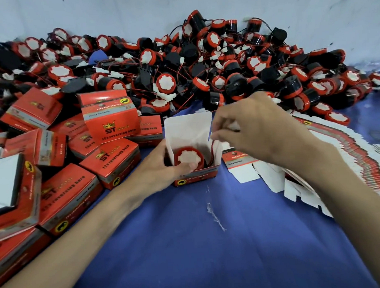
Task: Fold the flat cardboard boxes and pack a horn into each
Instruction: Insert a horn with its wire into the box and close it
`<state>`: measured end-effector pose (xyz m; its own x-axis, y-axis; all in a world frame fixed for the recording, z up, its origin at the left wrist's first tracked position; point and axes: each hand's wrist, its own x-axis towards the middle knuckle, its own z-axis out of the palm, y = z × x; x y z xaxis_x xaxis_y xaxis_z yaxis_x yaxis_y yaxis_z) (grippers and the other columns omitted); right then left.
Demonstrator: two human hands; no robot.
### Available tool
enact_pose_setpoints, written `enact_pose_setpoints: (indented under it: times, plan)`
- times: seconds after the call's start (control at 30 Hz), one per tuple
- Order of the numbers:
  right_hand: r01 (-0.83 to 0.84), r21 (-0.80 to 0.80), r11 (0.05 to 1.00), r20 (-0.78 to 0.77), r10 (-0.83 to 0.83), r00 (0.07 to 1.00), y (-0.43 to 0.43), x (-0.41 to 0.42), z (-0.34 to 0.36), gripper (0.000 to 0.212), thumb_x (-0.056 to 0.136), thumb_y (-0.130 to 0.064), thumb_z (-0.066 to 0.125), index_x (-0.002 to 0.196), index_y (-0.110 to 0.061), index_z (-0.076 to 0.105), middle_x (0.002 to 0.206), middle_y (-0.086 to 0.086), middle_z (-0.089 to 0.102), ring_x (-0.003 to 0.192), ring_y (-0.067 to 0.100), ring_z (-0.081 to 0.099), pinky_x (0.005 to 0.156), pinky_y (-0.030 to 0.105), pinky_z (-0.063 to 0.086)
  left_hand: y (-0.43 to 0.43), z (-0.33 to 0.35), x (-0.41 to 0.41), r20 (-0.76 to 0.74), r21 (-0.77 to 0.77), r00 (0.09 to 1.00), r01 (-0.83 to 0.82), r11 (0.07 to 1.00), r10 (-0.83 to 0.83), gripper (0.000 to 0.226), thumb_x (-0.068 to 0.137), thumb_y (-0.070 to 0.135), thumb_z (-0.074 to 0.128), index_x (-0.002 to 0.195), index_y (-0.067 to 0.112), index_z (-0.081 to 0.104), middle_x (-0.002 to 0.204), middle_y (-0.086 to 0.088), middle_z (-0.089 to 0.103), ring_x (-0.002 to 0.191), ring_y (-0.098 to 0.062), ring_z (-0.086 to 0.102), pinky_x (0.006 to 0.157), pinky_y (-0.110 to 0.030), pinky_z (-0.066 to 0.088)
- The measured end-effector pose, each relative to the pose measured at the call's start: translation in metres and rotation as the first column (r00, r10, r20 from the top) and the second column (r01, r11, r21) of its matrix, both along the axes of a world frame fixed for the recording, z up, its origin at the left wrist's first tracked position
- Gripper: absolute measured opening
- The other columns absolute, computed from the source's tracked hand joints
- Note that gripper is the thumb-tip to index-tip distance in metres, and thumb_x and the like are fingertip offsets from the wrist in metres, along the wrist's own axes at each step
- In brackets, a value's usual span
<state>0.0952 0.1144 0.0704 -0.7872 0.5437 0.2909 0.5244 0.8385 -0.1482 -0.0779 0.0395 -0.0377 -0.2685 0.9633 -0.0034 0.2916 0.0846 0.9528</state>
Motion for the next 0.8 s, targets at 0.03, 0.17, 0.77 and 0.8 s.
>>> enact_pose_setpoints:
  times: [0.03,0.17,0.77,0.8]
  plan:
    - [-0.034,-0.036,0.999,-0.118,0.029,0.993,-0.001,-0.004,-0.001,0.007,0.086,-0.025,0.069,0.082,-0.019,0.07,0.072,-0.007,0.064,0.071,0.013,0.061,0.071,0.029,0.05,0.001,0.001,0.0,0.008,-0.001,1.0,0.013,1.0,-0.013,0.042,0.076,0.019,0.078,0.103,0.041,0.053,0.097,0.027,0.064,0.085,0.02,0.057,0.066,0.0,0.042]
    - [-0.059,-0.175,0.983,-0.257,0.012,0.966,-0.007,-0.025,-0.022,0.008,0.091,-0.017,0.064,0.088,-0.011,0.068,0.077,0.0,0.07,0.075,0.014,0.067,0.072,0.027,0.051,-0.001,0.004,0.0,0.054,-0.013,0.997,0.047,0.999,-0.047,0.047,0.07,0.024,0.083,0.108,0.036,0.058,0.096,0.02,0.07,0.085,0.013,0.062,0.064,-0.002,0.044]
    - [-0.09,-0.118,0.989,0.112,0.103,0.988,-0.018,-0.039,-0.052,0.049,0.101,-0.039,0.026,0.09,-0.023,0.071,0.11,-0.004,0.052,0.109,0.015,0.046,0.094,0.034,0.032,-0.006,-0.003,0.002,-0.065,0.089,0.996,0.061,0.994,-0.056,0.056,0.073,0.022,0.081,0.122,0.025,0.055,0.113,0.011,0.066,0.106,0.0,0.06,0.091,-0.023,0.048]
    - [-0.084,-0.145,0.986,0.088,0.098,0.991,-0.018,-0.039,-0.052,0.05,0.101,-0.039,0.026,0.087,-0.023,0.071,0.108,-0.007,0.052,0.107,0.012,0.047,0.095,0.032,0.032,-0.006,-0.004,0.002,-0.075,0.083,0.996,0.057,0.995,-0.051,0.054,0.074,0.024,0.08,0.121,0.025,0.054,0.114,0.011,0.066,0.107,-0.001,0.06,0.092,-0.024,0.048]
